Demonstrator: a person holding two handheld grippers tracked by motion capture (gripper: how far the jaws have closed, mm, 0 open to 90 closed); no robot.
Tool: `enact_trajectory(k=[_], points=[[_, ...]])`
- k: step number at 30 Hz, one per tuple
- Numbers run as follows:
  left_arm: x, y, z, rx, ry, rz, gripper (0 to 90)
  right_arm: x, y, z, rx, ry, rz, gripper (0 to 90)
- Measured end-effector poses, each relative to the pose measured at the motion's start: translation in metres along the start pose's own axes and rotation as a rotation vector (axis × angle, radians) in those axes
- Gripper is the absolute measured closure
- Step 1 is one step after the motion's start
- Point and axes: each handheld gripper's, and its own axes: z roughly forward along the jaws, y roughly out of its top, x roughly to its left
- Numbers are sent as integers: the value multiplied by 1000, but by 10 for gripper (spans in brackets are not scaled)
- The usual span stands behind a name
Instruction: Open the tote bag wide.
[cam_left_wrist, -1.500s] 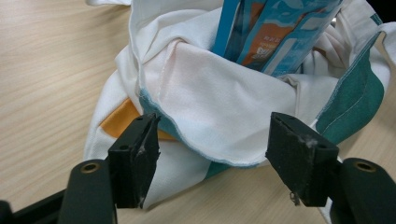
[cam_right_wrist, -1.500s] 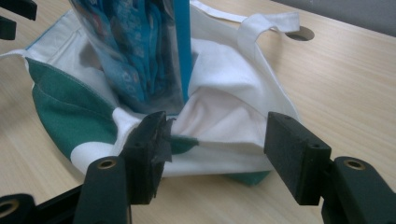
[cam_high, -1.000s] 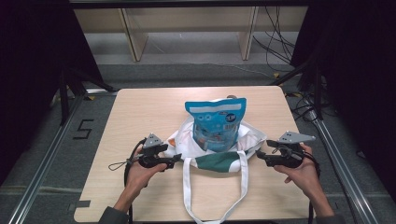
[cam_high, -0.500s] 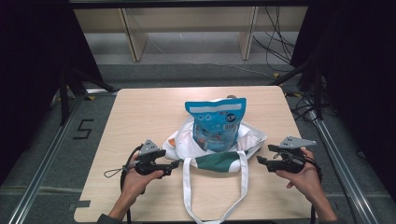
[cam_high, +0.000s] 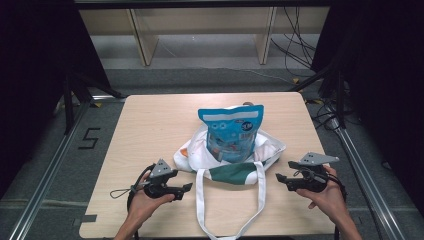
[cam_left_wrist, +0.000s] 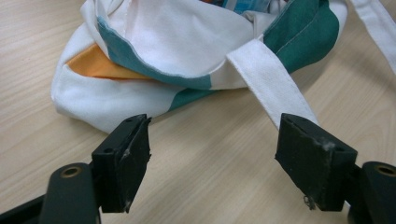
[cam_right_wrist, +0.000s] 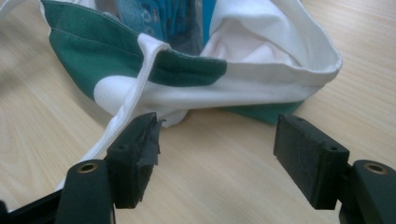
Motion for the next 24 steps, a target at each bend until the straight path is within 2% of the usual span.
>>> enact_trajectory(k=[1, 2, 3, 4, 5, 6, 7, 8, 9, 10, 11, 12, 13, 14, 15, 16, 17, 18, 19, 20, 21, 22, 23, 24], points=[[-1, -1, -1, 4, 7, 10, 252, -1, -1, 0, -5, -5, -10, 317], [-3, -3, 0, -17, 2, 3, 252, -1, -3, -1, 6, -4, -6, 317], [-2, -4, -1, -9, 5, 15, 251, -2, -5, 0, 0, -2, -20, 317], [-2, -6, -2, 11, 11, 34, 251, 0, -6, -1, 10, -2, 4, 317], [-1, -7, -3, 16, 11, 37, 251, -1, -8, -1, 4, 6, -10, 317], [-3, -9, -2, 4, 12, 19, 249, 1, -10, -2, 7, -8, -3, 316], [-1, -10, -4, 24, 6, 32, 249, 1, -11, -3, 13, 3, 2, 316], [-3, -11, -3, -7, 7, 9, 249, 2, -13, -4, 16, -8, 1, 315], [-2, -12, -5, 16, 13, 26, 249, 1, -14, -4, 9, -11, -19, 314], [-3, -14, -6, 18, 12, 8, 249, 2, -16, -6, 15, -10, -4, 313], [-3, -14, -7, 24, 6, 10, 249, 4, -20, -6, 20, -9, 1, 312], [-5, -16, -7, 12, 17, 8, 249, 5, -22, -6, 20, -4, 0, 311], [-6, -17, -8, 11, 7, 14, 248, 5, -25, -6, 21, -8, -22, 311], [-7, -18, -8, 16, 5, 21, 248, 10, -29, -6, 38, -1, 17, 309], [-10, -19, -7, -5, 1, -3, 247, 9, -31, -5, 40, -3, -4, 307], [-9, -20, -9, 17, 4, 30, 246, 12, -34, -5, 54, -1, 8, 302], [-12, -21, -8, 9, -1, 11, 244, 11, -36, -4, 68, 22, -25, 298], [-11, -22, -9, 16, -1, 29, 242, 13, -37, -4, 86, 28, -31, 295], [-13, -23, -10, 15, -3, 25, 242, 15, -39, -3, 75, 6, -60, 292], [-13, -24, -11, 13, 1, 30, 241, 18, -40, -4, 91, 13, -52, 290], [-12, -25, -13, 25, -2, 52, 242, 21, -42, -4, 92, 7, -38, 288], [-14, -27, -13, 13, -5, 32, 242, 21, -43, -5, 82, 7, -76, 286], [-15, -28, -14, 19, -3, 31, 241, 26, -44, -6, 104, 23, -35, 285], [-16, -29, -15, 20, -2, 36, 240, 24, -45, -7, 91, 22, -67, 282]])
